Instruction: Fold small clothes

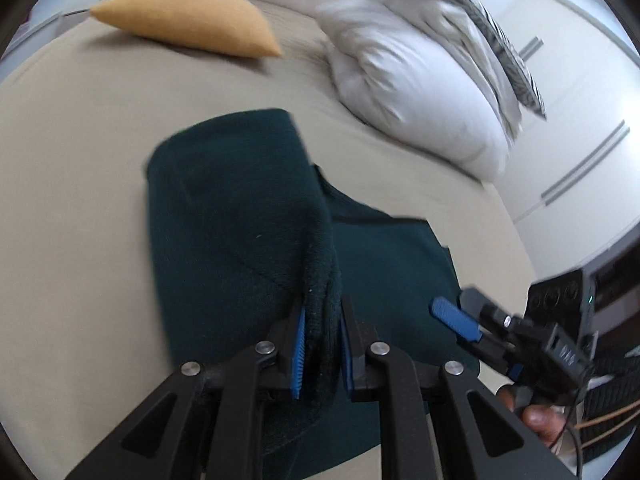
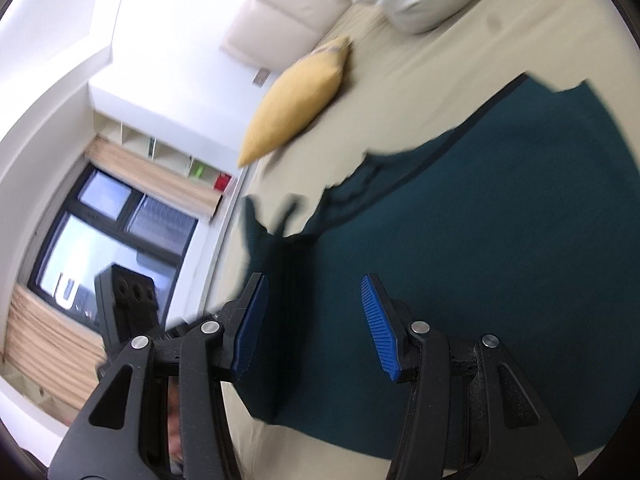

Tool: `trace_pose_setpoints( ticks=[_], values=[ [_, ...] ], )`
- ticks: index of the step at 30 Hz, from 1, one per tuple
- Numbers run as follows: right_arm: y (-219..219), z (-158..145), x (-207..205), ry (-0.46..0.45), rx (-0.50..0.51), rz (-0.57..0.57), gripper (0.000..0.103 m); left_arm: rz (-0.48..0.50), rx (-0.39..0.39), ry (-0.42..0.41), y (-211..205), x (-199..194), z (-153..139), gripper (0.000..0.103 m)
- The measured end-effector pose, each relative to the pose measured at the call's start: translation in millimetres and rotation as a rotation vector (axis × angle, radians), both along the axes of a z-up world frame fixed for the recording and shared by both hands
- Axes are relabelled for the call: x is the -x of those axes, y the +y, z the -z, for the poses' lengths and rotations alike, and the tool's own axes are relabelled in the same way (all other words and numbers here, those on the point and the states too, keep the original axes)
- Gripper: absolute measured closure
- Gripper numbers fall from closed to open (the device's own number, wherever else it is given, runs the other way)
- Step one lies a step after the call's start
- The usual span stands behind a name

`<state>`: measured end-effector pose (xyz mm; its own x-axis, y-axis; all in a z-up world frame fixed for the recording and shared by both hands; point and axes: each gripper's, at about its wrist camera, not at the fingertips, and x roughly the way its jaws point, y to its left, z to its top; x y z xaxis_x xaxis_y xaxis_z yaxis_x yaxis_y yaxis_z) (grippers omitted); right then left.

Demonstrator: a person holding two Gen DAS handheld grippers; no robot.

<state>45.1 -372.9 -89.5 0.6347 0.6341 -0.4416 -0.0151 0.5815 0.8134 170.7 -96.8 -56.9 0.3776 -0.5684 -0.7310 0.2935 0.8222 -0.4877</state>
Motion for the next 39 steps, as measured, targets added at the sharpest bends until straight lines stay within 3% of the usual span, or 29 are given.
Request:
trace_pose_setpoints(
  ticks=[3,5,7,9,11,15,17,19,21,23,31,36,38,39],
  values=[
    [-25.3,9.9,-7.7,0.043,-0.01,0.006,0.055,0.019,-0.044,0.01,-31.9,5.0,26.6,0.087],
    [-35.3,20.1,-11.7,0.081,-0.022,0.011,0.045,0.009,-0.06,-0.006,-39.8,10.6,37.2,0.084],
    [-42.2,31.6,-17.4,0.117,-0.053,0.016,0.041,-0.008,-0.042,-0.028,-38.3,14.8,36.1,0.078],
    [-43.2,39.5,-22.8,0.141,-0.076,0.019,0.041,0.001,0.013,-0.011,-34.0,17.5,29.6,0.056],
    [-38.5,41.4,-26.1,0.138,-0.091,0.007,0.041,0.014,0.077,-0.025,-28.7,24.6,17.3,0.045],
    [-19.4,39.6,-31.8,0.139,-0.092,-0.031,0.041,0.014,0.308,-0.047,6.0,48.0,-13.4,0.039],
    [-10.0,36.0,-39.2,0.151,-0.073,-0.04,0.041,-0.025,0.355,-0.103,24.3,58.2,-26.2,0.039],
    [2.2,35.0,-47.2,0.166,-0.085,-0.058,0.041,-0.112,0.336,-0.164,46.8,61.4,-34.3,0.039],
    [13.4,35.4,-53.4,0.174,-0.09,-0.082,0.041,-0.162,0.342,-0.135,67.1,55.3,-24.7,0.04],
    [25.4,37.7,-61.2,0.204,-0.065,-0.106,0.041,-0.178,0.326,-0.085,77.7,52.5,-8.6,0.049],
    [63.6,35.5,-83.5,0.265,0.035,-0.189,0.041,-0.136,0.285,-0.034,74.5,70.4,34.0,0.058],
    [85.8,36.1,-95.9,0.294,0.115,-0.237,0.054,-0.147,0.231,-0.085,75.6,70.7,32.4,0.058],
    [95.3,36.4,-97.7,0.301,0.16,-0.256,0.082,-0.159,0.228,-0.086,82.5,69.8,34.9,0.057],
    [99.8,37.2,-97.9,0.301,0.187,-0.265,0.088,-0.166,0.227,-0.084,84.5,68.1,35.8,0.057]
  ],
)
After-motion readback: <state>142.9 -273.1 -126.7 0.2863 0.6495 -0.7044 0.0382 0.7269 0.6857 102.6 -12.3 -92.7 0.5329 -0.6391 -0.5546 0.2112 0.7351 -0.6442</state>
